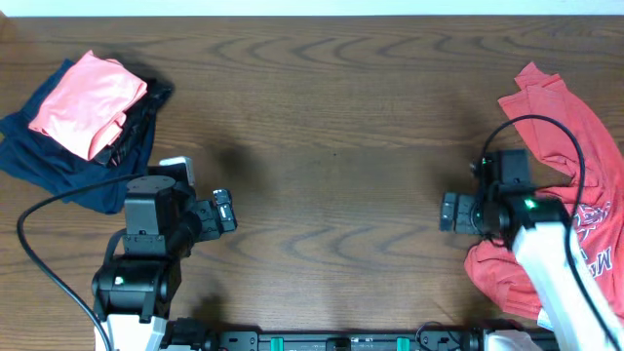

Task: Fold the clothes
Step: 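Grasp the orange T-shirt with the right gripper and drag it toward center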

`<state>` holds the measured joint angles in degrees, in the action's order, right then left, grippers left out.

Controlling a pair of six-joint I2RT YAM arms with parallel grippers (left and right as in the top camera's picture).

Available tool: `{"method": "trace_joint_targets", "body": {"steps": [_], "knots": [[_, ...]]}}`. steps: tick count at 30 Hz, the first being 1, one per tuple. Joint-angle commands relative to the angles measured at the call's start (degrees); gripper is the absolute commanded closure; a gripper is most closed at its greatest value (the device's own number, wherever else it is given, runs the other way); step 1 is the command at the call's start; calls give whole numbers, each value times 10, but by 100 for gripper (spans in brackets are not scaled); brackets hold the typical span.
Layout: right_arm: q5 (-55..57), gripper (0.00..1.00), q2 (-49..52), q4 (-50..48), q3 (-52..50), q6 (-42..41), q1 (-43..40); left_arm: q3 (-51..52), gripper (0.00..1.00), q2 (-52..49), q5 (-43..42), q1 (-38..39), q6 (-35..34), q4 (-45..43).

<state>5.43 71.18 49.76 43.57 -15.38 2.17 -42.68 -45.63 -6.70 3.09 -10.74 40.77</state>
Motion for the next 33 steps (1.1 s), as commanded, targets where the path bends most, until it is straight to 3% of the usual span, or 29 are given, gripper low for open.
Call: {"method": "trace_joint_targets", "body": {"steps": [1, 6, 7, 8, 9, 10, 11, 15, 18, 23, 26, 28, 29, 33], "knots": [[104, 1, 61, 11, 2, -135, -36, -14, 2, 0, -4, -2, -7, 3], [91, 2, 147, -14, -12, -146, -88, -14, 2, 0, -4, -2, -7, 3], [78, 11, 160, -24, -14, -145, -94, -14, 2, 0, -4, -2, -7, 2], [57, 25, 175, -33, -14, -141, -98, -14, 2, 0, -4, -2, -7, 1], [31, 53, 185, -39, -14, -135, -100, -14, 2, 0, -4, -2, -7, -1], [-12, 92, 195, -44, -14, -120, -100, -14, 2, 0, -4, -2, -7, -4], [-61, 99, 201, -51, -14, -103, -99, -14, 2, 0, -4, -2, -7, -7], [-396, 99, 207, -124, -12, 80, -58, -14, 2, 0, -4, -2, -7, -42], [-478, 99, 206, -193, -4, 80, -1, -14, 2, -3, -4, -2, -7, -93], [-492, 96, 206, -390, 25, 6, 130, -14, 2, -29, -4, -2, -7, -190], [-463, 79, 206, -464, 57, 6, 195, -14, 2, -63, -4, -2, -7, -221], [-400, 76, 205, -458, 82, 6, 218, -14, 2, -90, -5, -2, -7, -222], [-369, 69, 205, -443, 94, 6, 222, -14, 2, -103, -9, -2, -7, -219], [-237, 63, 200, -312, 143, 7, 203, -14, 2, -146, -61, -2, -7, -207]]}}
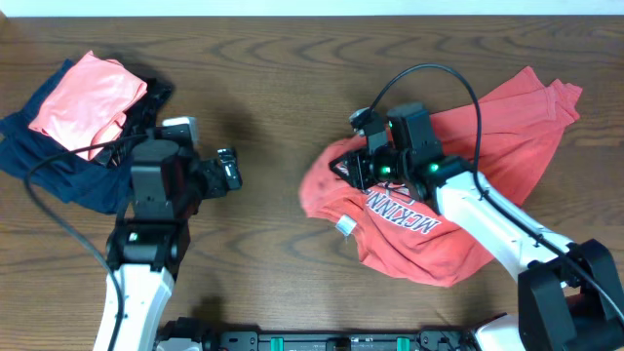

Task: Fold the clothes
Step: 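Grasp the orange T-shirt with the right gripper and drag it toward center, then grasp the shirt's left edge with the left gripper and pull it left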

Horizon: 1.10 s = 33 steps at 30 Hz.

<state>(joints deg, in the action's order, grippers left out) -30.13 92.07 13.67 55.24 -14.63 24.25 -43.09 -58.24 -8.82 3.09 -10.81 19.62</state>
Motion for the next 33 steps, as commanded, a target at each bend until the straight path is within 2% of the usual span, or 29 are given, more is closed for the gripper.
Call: {"method": "trace_joint_targets", "body": {"steps": [1, 4, 7, 16, 30, 32, 33], "knots": [[154, 62, -12, 90, 37, -1, -29, -10, 2, -26, -54, -2, -7, 7], [224, 58, -26, 187, 55, -1, -68, -10, 2, -43, -86, -2, -7, -1], [244, 57, -45, 259, 60, 2, -116, -10, 2, -59, -115, 0, -7, -42], [237, 53, -94, 381, 60, 5, -222, -10, 2, -163, -130, 45, -7, -113], [246, 53, -99, 410, 60, 5, -235, -10, 0, -386, -130, 128, -7, -239], [254, 53, -99, 410, 60, 5, -235, -10, 7, -405, -130, 140, -7, -262], [257, 53, -99, 410, 60, 5, -235, -10, 14, -414, -130, 145, -7, -272]]}}
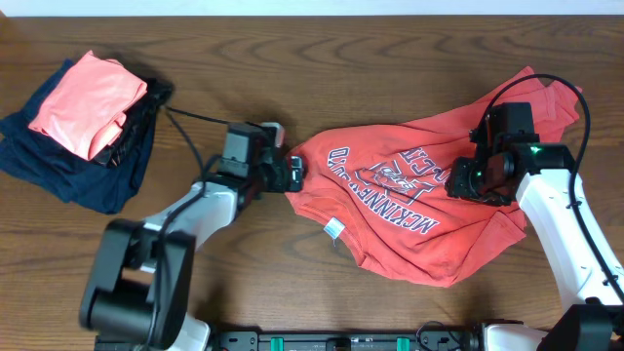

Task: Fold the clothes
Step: 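Grasp the shirt's left edge with the left gripper and pull it left, then regrasp the shirt hem with the left gripper and pull it down-left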

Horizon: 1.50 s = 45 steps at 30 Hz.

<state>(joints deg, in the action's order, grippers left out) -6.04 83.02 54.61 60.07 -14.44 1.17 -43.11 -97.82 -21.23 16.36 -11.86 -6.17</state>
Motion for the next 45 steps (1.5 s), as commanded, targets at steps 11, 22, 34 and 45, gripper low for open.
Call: {"method": "trace_joint_targets", "body": {"steps": [11, 22, 34, 45], "knots": [[37, 54, -8, 9, 12, 3, -5, -10, 94, -54, -6, 43, 4, -56], [108, 52, -7, 0, 11, -20, -21, -154, 94, 16, 72, -117, 4, -26], [108, 41, -4, -28, 11, -37, -35, -266, 2, 16, -36, -165, -16, 311], [108, 38, -4, -25, 11, -38, -35, -199, 2, 16, -74, 26, -122, 483]]}}
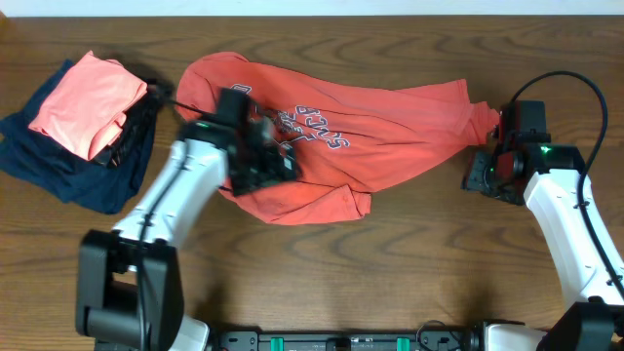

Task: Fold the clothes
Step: 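Regrasp the shirt hem with the left gripper and pull it down-left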

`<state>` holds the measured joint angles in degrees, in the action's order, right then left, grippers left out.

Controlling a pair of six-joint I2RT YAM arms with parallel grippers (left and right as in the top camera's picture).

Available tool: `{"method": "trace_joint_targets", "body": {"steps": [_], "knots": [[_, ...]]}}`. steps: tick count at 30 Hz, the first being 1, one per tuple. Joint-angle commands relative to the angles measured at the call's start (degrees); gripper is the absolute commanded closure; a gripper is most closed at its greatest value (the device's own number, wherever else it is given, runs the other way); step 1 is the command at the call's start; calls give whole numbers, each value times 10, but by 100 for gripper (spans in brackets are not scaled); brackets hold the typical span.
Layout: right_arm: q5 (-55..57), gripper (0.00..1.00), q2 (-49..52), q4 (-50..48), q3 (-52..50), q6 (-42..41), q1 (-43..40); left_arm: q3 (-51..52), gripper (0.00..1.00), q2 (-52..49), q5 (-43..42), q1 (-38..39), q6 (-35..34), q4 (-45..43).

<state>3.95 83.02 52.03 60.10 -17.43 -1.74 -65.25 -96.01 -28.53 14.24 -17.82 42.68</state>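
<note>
A red T-shirt (390,122) with navy lettering lies stretched across the middle of the table, its lower left part doubled over. My left gripper (281,166), blurred, sits on the shirt's lower left and looks shut on the fabric. The shirt's right end tapers into a bunch at my right gripper (480,171), which looks shut on that end.
At the far left is a pile of folded clothes: a salmon garment (83,97) on top of navy cloth (54,166) and black cloth (141,122). The shirt's left edge reaches close to this pile. Cables trail from both arms. The wooden table (390,273) lies in front.
The shirt has shifted left and is drawn out wider, its lettering now upside-down along the top. My left gripper went from the shirt's left edge onto the fabric; my right gripper is now at the shirt's right end.
First the shirt lay crumpled at the right edge under my right arm, with my left arm idle. Then my right gripper had it near the table's middle. Then my left gripper met its left edge, and now the shirt is stretched between both grippers.
</note>
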Motion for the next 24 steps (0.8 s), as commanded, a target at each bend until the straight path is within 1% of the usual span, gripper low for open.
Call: {"method": "trace_joint_targets", "body": {"steps": [1, 5, 9, 13, 16, 18, 20, 24], "knots": [[7, 38, -4, 3, 10, -8, -5, 32, 2, -2, 15, 64, -95, -9], [8, 38, -4, 12, 10, -7, -5, 71, 2, -2, 78, 110, -214, -32], [8, 36, -4, 15, 10, -5, -5, 110, 2, -2, 90, 124, -291, -83], [8, 35, -4, 15, 10, -3, -5, 144, 2, -2, 137, 124, -367, -123], [8, 34, -4, 15, 10, -1, -5, 155, 2, -2, 155, 124, -377, -152], [8, 33, -4, 15, 10, -1, -5, 155, 2, -2, 180, 124, -394, -152], [8, 33, -4, 15, 10, -1, -5, 156, 1, -2, 183, 124, -405, -152], [8, 33, -4, 16, 10, -1, -5, 157, 17, -3, 184, 131, -415, -152]]}}
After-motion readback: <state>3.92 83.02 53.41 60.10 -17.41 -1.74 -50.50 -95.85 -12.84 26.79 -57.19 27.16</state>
